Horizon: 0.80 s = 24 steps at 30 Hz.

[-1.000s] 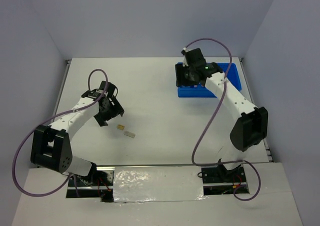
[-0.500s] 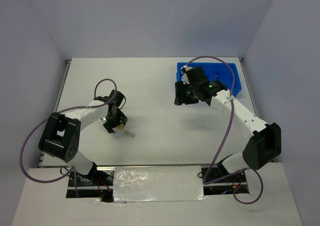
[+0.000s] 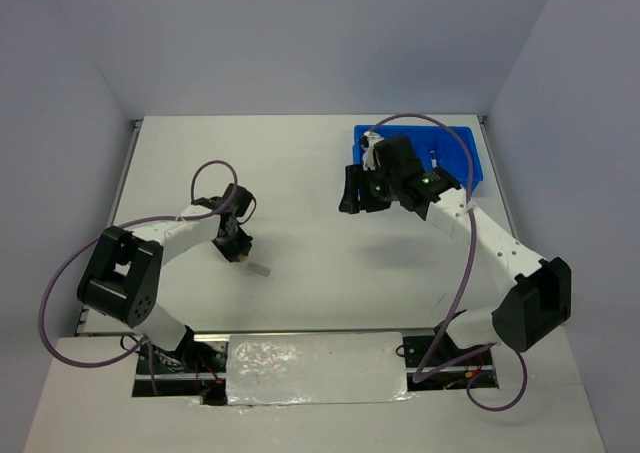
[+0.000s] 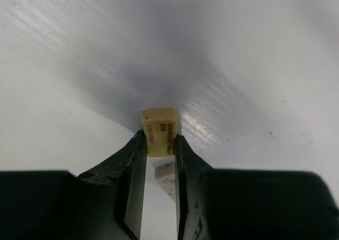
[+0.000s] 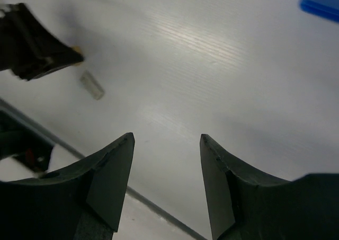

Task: Sort the stationery into containers
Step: Pick up the stationery from the center of the board.

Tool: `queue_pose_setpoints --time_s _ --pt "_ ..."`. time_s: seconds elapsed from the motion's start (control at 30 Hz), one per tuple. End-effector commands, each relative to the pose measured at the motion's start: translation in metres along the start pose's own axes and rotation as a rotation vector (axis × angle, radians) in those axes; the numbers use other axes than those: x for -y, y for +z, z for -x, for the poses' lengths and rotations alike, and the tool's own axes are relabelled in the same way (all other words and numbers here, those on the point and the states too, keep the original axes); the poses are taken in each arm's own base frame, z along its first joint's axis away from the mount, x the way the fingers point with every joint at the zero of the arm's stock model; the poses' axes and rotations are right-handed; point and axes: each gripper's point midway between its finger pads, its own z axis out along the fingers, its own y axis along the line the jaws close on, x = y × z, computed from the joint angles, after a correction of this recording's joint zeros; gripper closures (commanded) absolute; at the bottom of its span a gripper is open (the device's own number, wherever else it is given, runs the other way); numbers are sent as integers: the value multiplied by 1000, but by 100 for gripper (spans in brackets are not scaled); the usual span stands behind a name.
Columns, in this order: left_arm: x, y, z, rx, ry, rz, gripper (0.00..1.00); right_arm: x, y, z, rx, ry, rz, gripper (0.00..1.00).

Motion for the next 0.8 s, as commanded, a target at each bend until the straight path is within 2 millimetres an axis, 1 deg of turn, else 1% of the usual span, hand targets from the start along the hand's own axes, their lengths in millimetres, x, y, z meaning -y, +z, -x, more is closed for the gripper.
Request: queue_pose_setpoints --time_s 0.0,0.03,0.07,0.1,0.13,0.17,0.2,0.23,0.27,0.3,0.33,0.37,0.43,0.47,0.5,0.53,0.57,0.6,0.63,0.7,0.73,0.77 --pt "38 -25 7 44 -9 -142 96 -56 -14 9 85 -4 293 40" --pt "56 -43 10 57 6 -234 99 -64 -15 -5 61 50 360 40" --pt "76 -62 7 40 28 -328 100 -73 -16 6 122 55 414 40" --pt "92 -79 -1 39 65 -397 100 -77 -17 7 136 70 440 40" --pt "105 -93 -4 52 122 -466 100 -77 -17 9 148 95 447 40" --pt "136 -126 -5 70 171 -633 100 -79 -16 11 155 133 452 40" --pt "145 -141 -13 74 215 -685 100 -76 -14 14 156 153 434 40" --pt "152 -151 -15 86 240 -724 100 -73 -14 18 167 178 406 40" --pt "165 -175 -17 101 249 -842 100 -70 -15 26 211 214 383 40" --pt "166 -180 -17 107 236 -882 100 -71 -20 31 250 226 394 40" --pt "167 -188 -16 94 172 -918 100 -77 -33 37 300 224 427 40" --pt "166 -200 -18 92 141 -990 100 -83 -37 41 335 225 462 40" --pt "161 -210 -20 41 38 -1010 100 -91 -46 44 377 167 460 40" --pt "159 -213 -22 14 1 -1003 100 -93 -47 44 395 141 446 40" --pt "148 -203 -28 -30 -30 -929 100 -94 -48 45 413 125 432 40" --pt "146 -209 -22 -45 -129 -907 100 -93 -46 44 430 110 406 40" --pt "144 -212 -22 -58 -164 -904 100 -94 -45 45 445 100 406 43" --pt "144 -217 -20 -77 -212 -916 100 -92 -41 46 452 99 386 44" --pt "144 -229 -15 -67 -242 -941 100 -95 -38 44 454 83 389 45" --pt "143 -236 -12 -80 -291 -931 100 -99 -30 40 443 65 387 46" --pt "146 -250 -5 -68 -307 -952 100 -101 -27 36 432 49 393 46" --pt "147 -254 -4 -71 -315 -954 100 -109 -28 38 453 31 422 46"
